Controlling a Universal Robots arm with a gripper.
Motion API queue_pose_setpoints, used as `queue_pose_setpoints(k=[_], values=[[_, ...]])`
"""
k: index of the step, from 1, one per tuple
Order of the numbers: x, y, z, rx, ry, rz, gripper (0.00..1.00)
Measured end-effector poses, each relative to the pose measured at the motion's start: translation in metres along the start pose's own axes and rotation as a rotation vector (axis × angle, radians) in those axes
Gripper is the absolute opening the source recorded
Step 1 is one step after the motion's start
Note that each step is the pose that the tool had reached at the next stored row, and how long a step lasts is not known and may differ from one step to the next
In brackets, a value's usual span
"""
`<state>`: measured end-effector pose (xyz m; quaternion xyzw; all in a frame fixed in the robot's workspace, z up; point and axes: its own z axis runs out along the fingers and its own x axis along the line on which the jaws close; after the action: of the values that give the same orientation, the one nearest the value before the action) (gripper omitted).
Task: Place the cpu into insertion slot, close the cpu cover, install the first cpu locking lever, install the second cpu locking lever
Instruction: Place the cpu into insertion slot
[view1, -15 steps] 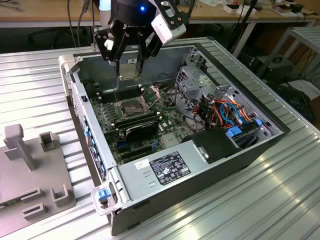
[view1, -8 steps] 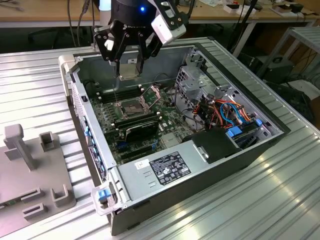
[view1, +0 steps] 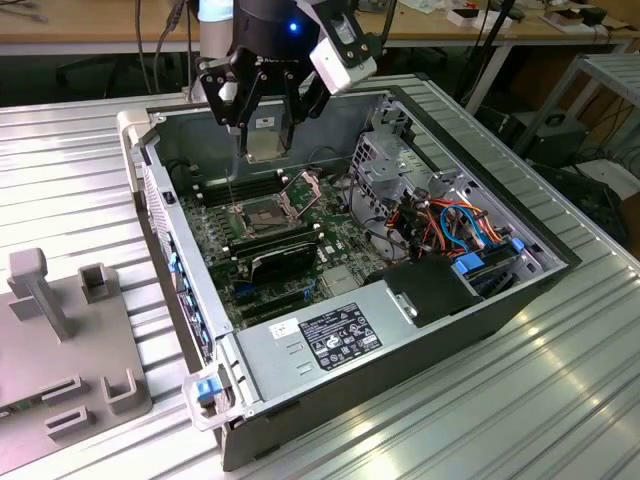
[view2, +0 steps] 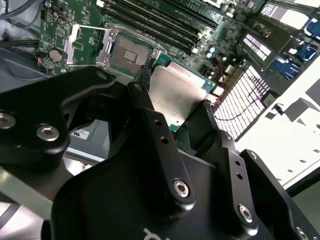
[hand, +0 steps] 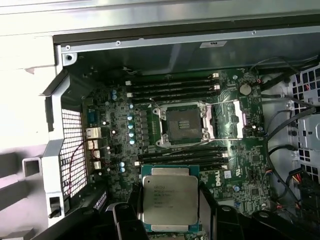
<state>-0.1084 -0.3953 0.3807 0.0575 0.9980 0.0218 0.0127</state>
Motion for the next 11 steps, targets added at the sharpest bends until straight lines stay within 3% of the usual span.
queue_pose_setpoints(k=[2,11], values=[[-0.0015,0.0015,0.003,0.0004,-0.0011,0.022,0.54],[-0.0011,0.0091,0.0049,0.0009,0.0001,0.027,0.54]])
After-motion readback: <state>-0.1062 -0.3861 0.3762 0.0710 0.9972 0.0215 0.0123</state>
